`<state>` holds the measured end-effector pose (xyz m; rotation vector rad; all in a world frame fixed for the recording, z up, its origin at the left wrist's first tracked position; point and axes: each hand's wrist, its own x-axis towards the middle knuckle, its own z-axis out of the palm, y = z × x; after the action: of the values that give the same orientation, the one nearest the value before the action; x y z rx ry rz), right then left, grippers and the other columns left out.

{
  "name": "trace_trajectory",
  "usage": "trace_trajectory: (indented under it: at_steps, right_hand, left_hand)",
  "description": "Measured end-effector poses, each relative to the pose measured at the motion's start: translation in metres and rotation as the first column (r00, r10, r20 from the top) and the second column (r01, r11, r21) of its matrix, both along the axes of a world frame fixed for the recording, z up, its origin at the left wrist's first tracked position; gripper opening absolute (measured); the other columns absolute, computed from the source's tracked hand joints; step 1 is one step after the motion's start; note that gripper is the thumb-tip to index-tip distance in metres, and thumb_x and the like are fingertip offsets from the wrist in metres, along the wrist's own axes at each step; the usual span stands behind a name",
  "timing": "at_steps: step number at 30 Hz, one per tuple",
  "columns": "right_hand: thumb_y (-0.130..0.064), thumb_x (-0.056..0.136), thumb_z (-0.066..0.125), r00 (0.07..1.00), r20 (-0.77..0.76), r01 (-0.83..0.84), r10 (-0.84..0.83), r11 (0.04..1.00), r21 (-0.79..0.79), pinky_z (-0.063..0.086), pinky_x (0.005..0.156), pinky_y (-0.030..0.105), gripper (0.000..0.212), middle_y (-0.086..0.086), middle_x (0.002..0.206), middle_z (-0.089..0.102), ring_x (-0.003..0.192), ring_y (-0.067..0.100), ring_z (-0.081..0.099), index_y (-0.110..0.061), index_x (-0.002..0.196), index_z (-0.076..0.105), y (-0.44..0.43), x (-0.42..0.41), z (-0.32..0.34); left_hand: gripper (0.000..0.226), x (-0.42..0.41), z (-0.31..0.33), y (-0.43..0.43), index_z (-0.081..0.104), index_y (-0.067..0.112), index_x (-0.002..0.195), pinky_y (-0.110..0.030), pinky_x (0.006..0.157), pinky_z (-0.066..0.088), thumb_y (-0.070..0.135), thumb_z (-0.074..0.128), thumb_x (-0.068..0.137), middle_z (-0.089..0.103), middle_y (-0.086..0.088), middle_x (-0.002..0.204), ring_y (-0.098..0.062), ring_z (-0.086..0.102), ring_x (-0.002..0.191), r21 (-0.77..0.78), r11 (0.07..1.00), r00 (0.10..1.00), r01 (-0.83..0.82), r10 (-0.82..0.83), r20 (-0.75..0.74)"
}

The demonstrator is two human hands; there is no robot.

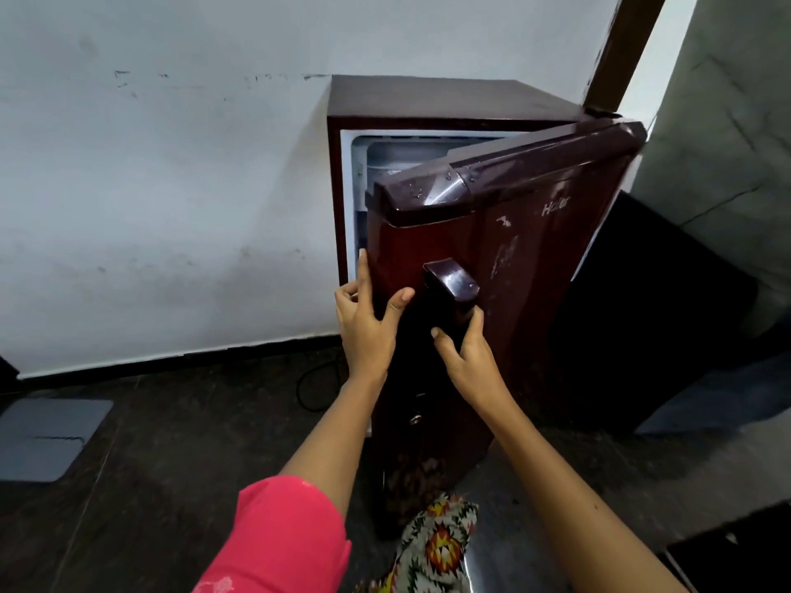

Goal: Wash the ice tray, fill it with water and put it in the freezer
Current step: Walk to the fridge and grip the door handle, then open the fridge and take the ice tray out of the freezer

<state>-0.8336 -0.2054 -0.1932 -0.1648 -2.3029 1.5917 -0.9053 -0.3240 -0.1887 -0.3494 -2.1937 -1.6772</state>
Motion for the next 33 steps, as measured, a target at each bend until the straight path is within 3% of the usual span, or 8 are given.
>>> trace_trajectory:
  at_steps: [4,10,14,17,20,22,27,33]
  right_hand:
    - [-0.025,0.094,0.051,1.0,-0.021,0.016,-0.016,1.0,0.02,0.045,0.082,0.007,0.052,-0.007,0.125,0.052,0.111,0.003,0.053,-0.023,0.139,0.025,0.022,0.042,0.0]
    - [-0.025,0.095,0.048,0.992,-0.066,0.112,-0.109,0.993,0.036,0.04,0.107,0.043,0.06,0.003,0.143,0.042,0.13,0.017,0.043,-0.023,0.146,0.017,0.05,0.102,0.0]
    - [-0.02,0.096,0.046,0.963,-0.098,0.256,-0.251,0.965,0.048,0.037,0.109,0.038,0.067,0.005,0.149,0.035,0.133,0.018,0.04,-0.027,0.149,0.005,0.063,0.134,-0.005]
    - [-0.011,0.093,0.051,0.886,-0.201,0.444,-0.418,0.89,0.105,0.026,0.113,0.023,0.074,0.008,0.153,0.021,0.137,0.008,0.024,-0.024,0.148,0.003,0.067,0.152,-0.009]
    - [-0.02,0.09,0.053,0.738,-0.333,0.67,-0.587,0.695,0.261,0.019,0.113,0.044,0.076,0.013,0.154,0.01,0.142,0.017,0.012,-0.017,0.148,0.005,0.067,0.168,-0.017]
    - [-0.029,0.089,0.045,0.697,-0.4,0.717,-0.595,0.593,0.366,0.015,0.111,0.042,0.07,0.01,0.154,0.009,0.143,0.021,0.01,-0.016,0.147,0.008,0.07,0.18,-0.022]
    - [-0.038,0.091,0.038,0.712,-0.402,0.697,-0.576,0.509,0.505,0.01,0.111,0.04,0.064,0.003,0.154,0.005,0.144,0.02,0.005,-0.019,0.146,0.011,0.086,0.205,-0.026]
    - [-0.044,0.091,0.041,0.72,-0.361,0.679,-0.592,0.495,0.543,0.016,0.112,0.039,0.076,0.004,0.157,-0.002,0.146,0.022,0.009,-0.023,0.149,-0.005,0.108,0.233,-0.025]
  left_hand:
    - [0.104,0.042,0.002,0.012,0.014,0.032,0.149,-0.033,0.081,0.05,0.082,0.045,0.063,0.038,0.003,0.109,-0.013,0.048,0.098,-0.072,0.996,0.998,-0.059,0.061,0.016]
    - [0.099,0.098,0.002,0.032,0.034,0.023,0.144,-0.038,0.068,0.054,0.085,0.033,0.067,0.045,-0.006,0.103,-0.02,0.055,0.087,-0.243,0.968,0.99,-0.068,0.034,-0.14]
    - [0.084,0.123,-0.003,0.043,0.041,0.009,0.14,-0.041,0.055,0.055,0.066,0.042,0.078,0.053,-0.014,0.095,-0.022,0.059,0.075,-0.29,0.957,0.965,0.014,-0.089,-0.247]
    - [0.073,0.142,-0.007,0.056,0.043,0.004,0.137,-0.04,0.047,0.054,0.055,0.043,0.085,0.056,-0.014,0.09,-0.022,0.059,0.067,-0.304,0.948,0.939,0.091,-0.183,-0.291]
    - [0.055,0.156,-0.011,0.069,0.049,0.005,0.133,-0.035,0.046,0.053,0.043,0.041,0.094,0.058,-0.011,0.086,-0.02,0.06,0.066,-0.294,0.947,0.9,0.131,-0.238,-0.365]
    - [0.044,0.16,-0.012,0.078,0.052,0.009,0.131,-0.032,0.05,0.052,0.034,0.044,0.095,0.058,-0.011,0.087,-0.02,0.058,0.072,-0.313,0.944,0.856,0.108,-0.248,-0.452]
    - [0.041,0.163,-0.013,0.101,0.051,0.019,0.133,-0.034,0.089,0.038,0.026,0.047,0.093,0.053,-0.01,0.12,-0.02,0.047,0.113,-0.44,0.895,0.745,0.072,-0.342,-0.573]
    - [0.06,0.181,-0.013,0.132,0.025,0.018,0.148,-0.037,0.115,0.011,0.039,0.04,0.093,0.026,-0.01,0.154,-0.021,0.015,0.143,-0.607,0.789,0.795,0.099,-0.43,-0.428]
